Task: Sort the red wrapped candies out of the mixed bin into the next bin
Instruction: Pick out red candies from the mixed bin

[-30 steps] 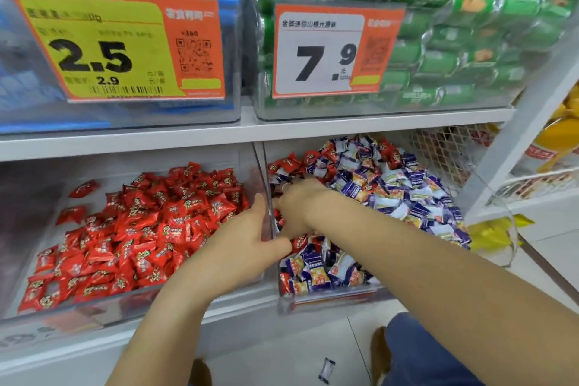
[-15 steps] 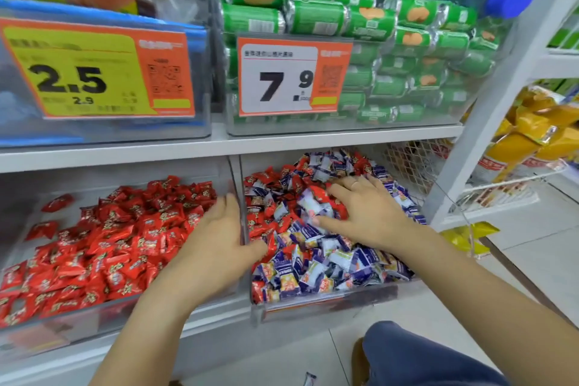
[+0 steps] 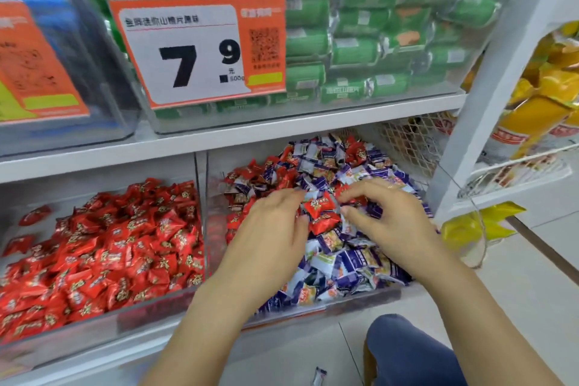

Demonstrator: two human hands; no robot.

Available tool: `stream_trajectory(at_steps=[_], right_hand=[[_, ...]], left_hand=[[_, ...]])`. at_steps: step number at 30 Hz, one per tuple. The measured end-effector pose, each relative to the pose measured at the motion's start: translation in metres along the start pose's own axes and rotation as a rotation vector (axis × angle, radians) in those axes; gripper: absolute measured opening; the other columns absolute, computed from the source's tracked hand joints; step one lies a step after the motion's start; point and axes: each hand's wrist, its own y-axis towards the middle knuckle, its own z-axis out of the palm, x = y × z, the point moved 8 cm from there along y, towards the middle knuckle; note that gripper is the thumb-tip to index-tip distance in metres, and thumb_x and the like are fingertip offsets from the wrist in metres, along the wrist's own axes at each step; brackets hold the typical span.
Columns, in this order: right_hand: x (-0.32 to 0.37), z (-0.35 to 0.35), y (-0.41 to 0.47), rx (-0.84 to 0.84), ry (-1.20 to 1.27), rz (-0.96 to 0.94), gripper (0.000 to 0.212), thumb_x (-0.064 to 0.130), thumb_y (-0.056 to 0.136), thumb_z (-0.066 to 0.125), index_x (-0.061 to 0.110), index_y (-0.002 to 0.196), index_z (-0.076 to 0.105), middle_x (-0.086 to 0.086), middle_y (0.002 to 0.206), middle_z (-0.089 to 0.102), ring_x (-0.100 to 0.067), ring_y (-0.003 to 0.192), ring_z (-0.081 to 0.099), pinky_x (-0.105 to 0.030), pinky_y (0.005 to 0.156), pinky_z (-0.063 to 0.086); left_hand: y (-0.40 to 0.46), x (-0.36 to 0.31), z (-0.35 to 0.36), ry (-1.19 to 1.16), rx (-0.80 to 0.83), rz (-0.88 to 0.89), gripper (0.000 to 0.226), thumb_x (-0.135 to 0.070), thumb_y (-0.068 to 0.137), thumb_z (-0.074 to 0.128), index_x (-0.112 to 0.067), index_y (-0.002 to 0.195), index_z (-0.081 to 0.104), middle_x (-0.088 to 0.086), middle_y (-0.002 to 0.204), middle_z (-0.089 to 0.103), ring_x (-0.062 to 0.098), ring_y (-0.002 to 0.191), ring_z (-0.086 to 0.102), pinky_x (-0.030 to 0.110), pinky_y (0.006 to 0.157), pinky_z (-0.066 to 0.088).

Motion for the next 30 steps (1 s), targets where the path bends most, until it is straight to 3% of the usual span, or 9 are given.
stream_trajectory(at_steps=[3,5,9,13,17,19,23,26,30], right_hand=[[-0.002,0.0,0.005,-0.065,0.017,0.034,0.011,0.017,0.086,0.066,0.027,0.09,0.069,0.015,0.092,0.063,-0.005,0.087,0.058,-0.028,0.081,0.049],[-0.005,-0.002,0.007,-0.085,0.056,0.065,0.013,0.014,0.087,0.064,0.026,0.089,0.068,0.017,0.091,0.063,-0.002,0.087,0.059,-0.027,0.083,0.051],[-0.013,-0.008,0.004,-0.092,0.087,0.136,0.008,0.026,0.083,0.071,0.027,0.085,0.063,0.014,0.089,0.063,-0.004,0.087,0.059,-0.024,0.079,0.051],[-0.009,-0.008,0.007,-0.086,-0.035,0.115,0.016,0.022,0.082,0.071,0.025,0.08,0.056,0.015,0.083,0.054,-0.007,0.077,0.055,-0.028,0.071,0.048],[-0.009,-0.012,0.006,-0.049,-0.072,0.143,0.028,0.015,0.085,0.061,0.032,0.105,0.051,0.007,0.085,0.051,-0.013,0.063,0.053,-0.033,0.062,0.044],[-0.014,-0.012,0.004,0.009,-0.103,0.168,0.04,0.013,0.087,0.054,0.035,0.12,0.051,0.005,0.099,0.051,-0.014,0.064,0.053,-0.033,0.064,0.041],[-0.015,-0.003,-0.003,0.156,-0.178,0.158,0.029,0.024,0.091,0.055,0.029,0.119,0.062,0.01,0.115,0.042,-0.008,0.085,0.053,-0.022,0.077,0.038],[-0.015,0.002,-0.005,0.23,-0.202,0.156,0.033,0.033,0.086,0.065,0.029,0.118,0.062,0.009,0.123,0.044,-0.012,0.106,0.051,-0.024,0.09,0.038],[-0.016,-0.004,0.001,0.195,-0.13,0.17,0.019,0.029,0.086,0.067,0.029,0.105,0.065,0.007,0.118,0.047,-0.012,0.097,0.053,-0.025,0.086,0.041]], left_hand=[[0.005,-0.005,0.023,0.006,0.1,0.002,0.063,-0.057,0.091,0.04,-0.034,0.148,0.023,-0.01,0.151,0.029,0.013,0.136,0.03,0.032,0.11,0.031],[0.007,-0.008,0.035,0.051,0.126,0.007,0.063,-0.058,0.09,0.043,-0.038,0.147,0.021,-0.009,0.147,0.033,0.015,0.132,0.035,0.034,0.104,0.037],[0.013,-0.006,0.034,0.003,0.071,-0.017,0.04,-0.041,0.09,0.057,-0.034,0.128,0.047,-0.006,0.119,0.05,0.015,0.107,0.052,0.024,0.084,0.042],[0.015,0.004,0.019,-0.072,0.001,-0.057,0.02,-0.028,0.088,0.063,-0.031,0.108,0.059,-0.012,0.105,0.048,0.004,0.087,0.047,0.011,0.07,0.031],[0.014,0.019,-0.016,-0.11,-0.179,-0.144,0.02,-0.016,0.086,0.064,-0.034,0.093,0.059,-0.008,0.102,0.054,-0.007,0.081,0.049,-0.004,0.07,0.031],[0.014,0.031,-0.032,-0.123,-0.253,-0.209,0.026,-0.012,0.082,0.065,-0.037,0.087,0.058,-0.002,0.099,0.058,-0.001,0.077,0.053,0.003,0.067,0.035],[0.017,0.045,-0.036,-0.052,-0.243,-0.303,0.029,-0.006,0.079,0.06,-0.034,0.081,0.059,0.002,0.103,0.059,0.015,0.063,0.054,0.022,0.059,0.037],[0.02,0.041,-0.024,0.1,-0.17,-0.313,0.022,-0.009,0.083,0.06,-0.031,0.083,0.062,0.001,0.1,0.055,0.016,0.072,0.049,0.021,0.069,0.034],[0.029,0.037,-0.003,0.146,-0.063,-0.294,0.013,-0.015,0.088,0.061,-0.023,0.096,0.067,0.003,0.107,0.055,0.02,0.091,0.058,0.024,0.079,0.042]])
